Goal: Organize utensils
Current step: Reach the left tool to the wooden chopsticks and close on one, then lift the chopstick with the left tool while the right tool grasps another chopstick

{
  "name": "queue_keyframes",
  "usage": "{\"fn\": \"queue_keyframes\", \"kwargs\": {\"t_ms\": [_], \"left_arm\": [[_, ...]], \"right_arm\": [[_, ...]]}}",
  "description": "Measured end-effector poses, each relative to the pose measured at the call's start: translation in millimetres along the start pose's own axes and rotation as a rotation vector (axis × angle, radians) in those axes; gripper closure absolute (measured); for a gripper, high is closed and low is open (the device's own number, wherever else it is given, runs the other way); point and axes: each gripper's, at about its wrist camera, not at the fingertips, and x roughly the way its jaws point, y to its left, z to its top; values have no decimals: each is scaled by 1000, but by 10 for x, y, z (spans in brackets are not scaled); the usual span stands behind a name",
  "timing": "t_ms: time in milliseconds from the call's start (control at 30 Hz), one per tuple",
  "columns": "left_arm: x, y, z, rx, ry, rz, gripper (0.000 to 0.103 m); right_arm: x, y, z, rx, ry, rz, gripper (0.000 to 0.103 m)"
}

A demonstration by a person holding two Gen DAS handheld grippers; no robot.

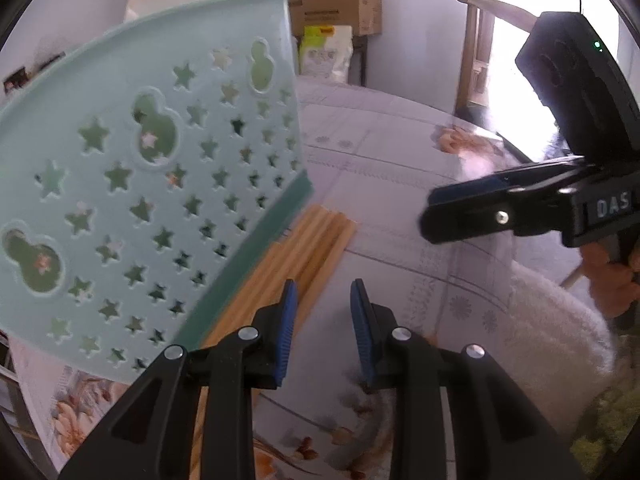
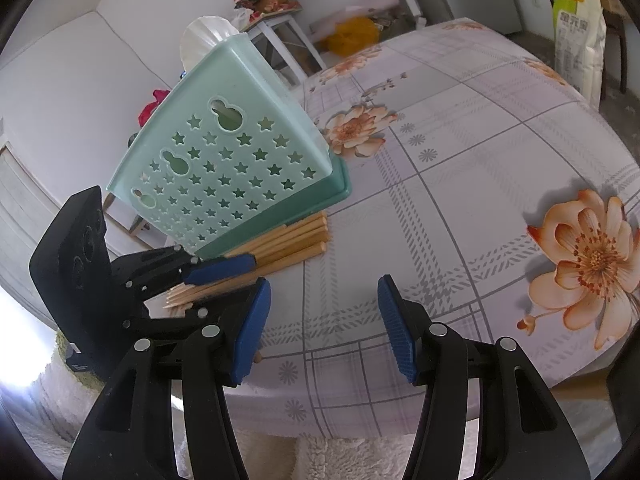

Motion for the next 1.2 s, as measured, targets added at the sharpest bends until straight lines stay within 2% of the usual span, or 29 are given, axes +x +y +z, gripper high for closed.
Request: {"fn": "queue_keyframes", "kwargs": {"t_ms": [167,400,567,700,767,933,1200], "left_arm": [[-17,-73,-37,6,33,-25,77],[63,-146,38,33,33,-6,77],[86,-228,70,83,37,-8,89],[86,-314,75,115,37,11,94],[72,-330,68,108,32,14,97],[-50,-327,29,64,11,8,97],[-441,-121,-58,-87,-66,17,97]], "right_arm": [[12,-20,8,8,1,-1,51],[16,-73,40,38,-2,11,51],[-42,-118,38,64,-15,14,51],[-92,-125,31,75,-22,16,51],[-111,-110,30,74,-26,16,51],[-193,-47,27,59,-48,15,51],[-269,24,15,40,-71,7,51]]}}
